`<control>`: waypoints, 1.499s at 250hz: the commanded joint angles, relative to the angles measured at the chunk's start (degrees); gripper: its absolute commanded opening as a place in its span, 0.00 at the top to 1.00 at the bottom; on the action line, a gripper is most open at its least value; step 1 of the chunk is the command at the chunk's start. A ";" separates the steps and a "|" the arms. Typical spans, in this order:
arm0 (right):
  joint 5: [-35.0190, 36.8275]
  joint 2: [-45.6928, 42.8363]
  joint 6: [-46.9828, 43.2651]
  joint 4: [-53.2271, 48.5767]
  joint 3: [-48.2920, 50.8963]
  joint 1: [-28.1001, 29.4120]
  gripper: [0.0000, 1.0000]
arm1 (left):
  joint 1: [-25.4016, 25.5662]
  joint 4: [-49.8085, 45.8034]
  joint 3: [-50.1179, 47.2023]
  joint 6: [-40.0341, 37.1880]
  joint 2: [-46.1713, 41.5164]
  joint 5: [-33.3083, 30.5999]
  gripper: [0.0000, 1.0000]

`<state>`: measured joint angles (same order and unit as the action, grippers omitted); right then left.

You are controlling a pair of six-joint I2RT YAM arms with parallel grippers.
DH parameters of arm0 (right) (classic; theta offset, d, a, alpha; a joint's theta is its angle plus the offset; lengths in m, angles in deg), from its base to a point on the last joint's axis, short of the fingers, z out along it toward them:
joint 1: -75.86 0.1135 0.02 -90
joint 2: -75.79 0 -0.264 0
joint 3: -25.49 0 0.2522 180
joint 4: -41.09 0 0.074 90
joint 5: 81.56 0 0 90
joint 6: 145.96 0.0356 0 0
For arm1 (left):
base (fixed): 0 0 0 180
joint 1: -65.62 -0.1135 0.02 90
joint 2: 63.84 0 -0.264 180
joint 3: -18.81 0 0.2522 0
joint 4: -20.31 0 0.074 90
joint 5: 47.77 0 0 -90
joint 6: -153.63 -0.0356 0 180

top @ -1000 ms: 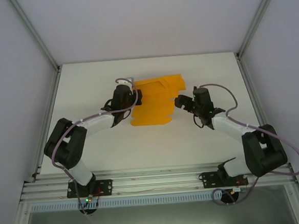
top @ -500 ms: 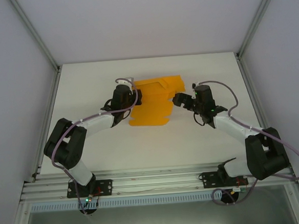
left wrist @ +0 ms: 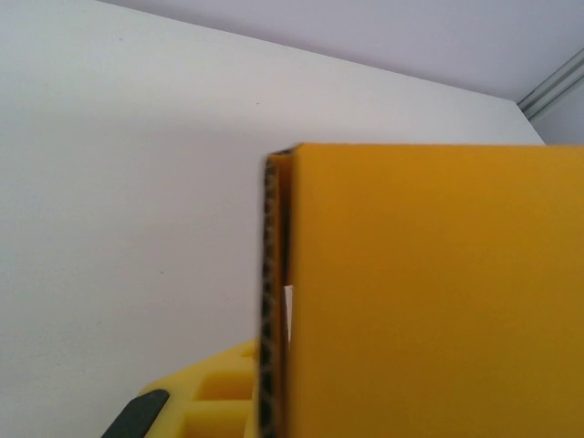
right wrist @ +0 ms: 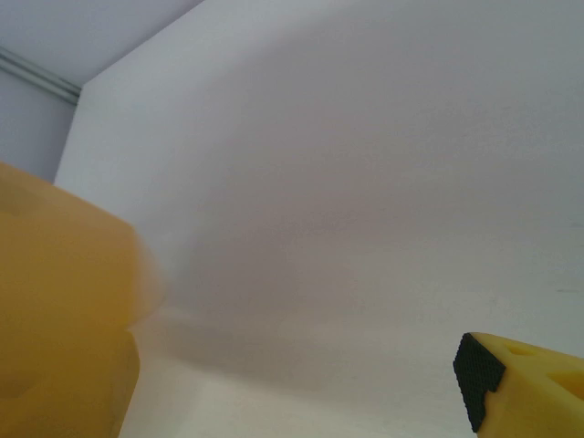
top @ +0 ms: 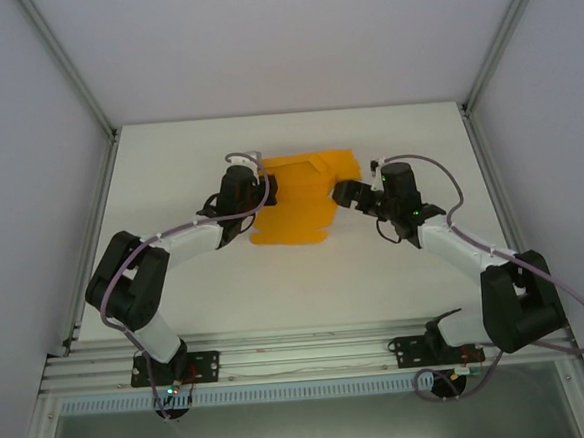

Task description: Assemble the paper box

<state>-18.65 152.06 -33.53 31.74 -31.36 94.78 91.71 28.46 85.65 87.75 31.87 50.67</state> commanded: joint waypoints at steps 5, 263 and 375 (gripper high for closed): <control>-2.66 -2.65 1.12 1.76 -2.08 0.00 0.10 | -0.42 -0.08 -0.10 -0.50 -0.26 -1.41 1.00; -2.42 14.32 5.70 8.86 -9.27 5.82 0.47 | -0.20 7.15 -1.84 3.70 -1.40 1.96 1.00; 23.46 8.77 -4.70 -0.92 -8.50 10.83 0.37 | -0.25 8.72 -3.16 5.82 -2.74 0.78 1.00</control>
<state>-8.79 163.14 -30.25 38.62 -39.40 102.91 90.03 31.57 82.52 92.29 31.87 48.88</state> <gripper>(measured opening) 0.603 0.097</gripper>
